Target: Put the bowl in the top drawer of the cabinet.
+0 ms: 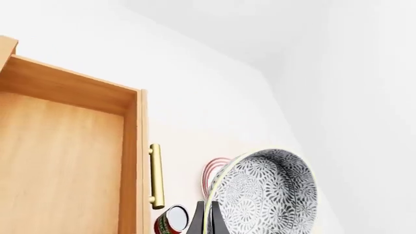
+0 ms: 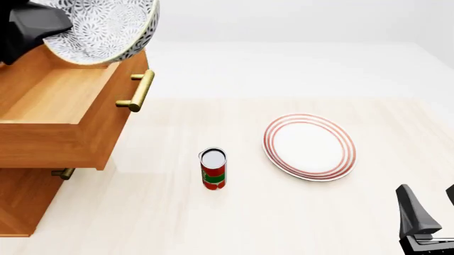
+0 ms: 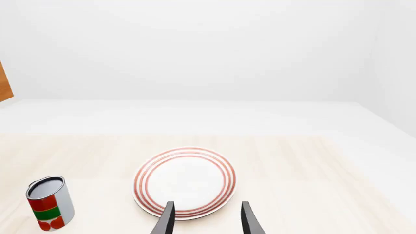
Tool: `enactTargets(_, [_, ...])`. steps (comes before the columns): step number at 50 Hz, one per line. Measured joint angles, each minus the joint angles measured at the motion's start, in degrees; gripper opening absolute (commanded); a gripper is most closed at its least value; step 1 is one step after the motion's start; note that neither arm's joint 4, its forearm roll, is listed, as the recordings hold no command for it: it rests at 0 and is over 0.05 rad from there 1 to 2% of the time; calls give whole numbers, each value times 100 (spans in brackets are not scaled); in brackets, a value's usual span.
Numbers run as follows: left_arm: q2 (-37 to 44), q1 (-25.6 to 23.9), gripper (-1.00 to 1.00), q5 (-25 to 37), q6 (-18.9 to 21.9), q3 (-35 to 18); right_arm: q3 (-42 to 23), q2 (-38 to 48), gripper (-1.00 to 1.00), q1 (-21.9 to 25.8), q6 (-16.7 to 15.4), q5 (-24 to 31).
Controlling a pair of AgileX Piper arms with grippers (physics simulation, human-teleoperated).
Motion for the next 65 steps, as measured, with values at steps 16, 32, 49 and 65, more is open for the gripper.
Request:
enactTargets(16, [-66,487,-100,9,-46,41,0,0,100,0,0,0])
enactTargets(32, [7,991,-100,66,-31,-93,0,0,100,0,0,0])
enactTargets(49, [296,1496,-100,89,99,-361,0,0,100,0,0,0])
enactTargets(65, [507,2038,-100,237,354,-580,0,0,100,0,0,0])
